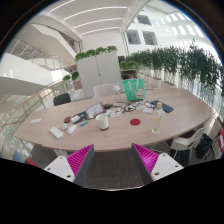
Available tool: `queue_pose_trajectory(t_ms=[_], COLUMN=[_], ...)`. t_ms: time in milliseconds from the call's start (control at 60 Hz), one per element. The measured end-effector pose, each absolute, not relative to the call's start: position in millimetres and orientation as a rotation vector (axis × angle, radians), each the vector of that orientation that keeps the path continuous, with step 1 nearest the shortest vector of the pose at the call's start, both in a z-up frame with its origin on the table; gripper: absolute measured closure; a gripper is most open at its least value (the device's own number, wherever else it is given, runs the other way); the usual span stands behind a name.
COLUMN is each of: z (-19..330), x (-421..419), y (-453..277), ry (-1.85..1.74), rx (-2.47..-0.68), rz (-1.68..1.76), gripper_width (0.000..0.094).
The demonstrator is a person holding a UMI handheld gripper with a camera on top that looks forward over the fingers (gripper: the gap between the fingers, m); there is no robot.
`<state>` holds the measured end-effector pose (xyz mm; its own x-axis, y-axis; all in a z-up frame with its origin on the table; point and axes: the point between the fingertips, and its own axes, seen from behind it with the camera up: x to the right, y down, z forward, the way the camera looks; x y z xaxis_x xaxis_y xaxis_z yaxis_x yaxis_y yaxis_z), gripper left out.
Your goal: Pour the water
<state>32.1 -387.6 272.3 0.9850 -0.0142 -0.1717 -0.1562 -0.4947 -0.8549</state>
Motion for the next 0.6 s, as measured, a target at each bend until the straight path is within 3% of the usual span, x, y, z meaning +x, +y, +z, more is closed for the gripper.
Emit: queue_pose_trajectory(t_ms=[333,600], z=[234.7,133.2], x=[158.5,278.6], y=[-299.3,-142.9], ry=[0.08,0.142], rx=[-1.818,-1.761], rz=[-0.081,-0.134], gripper_width=[0.0125,0.0122])
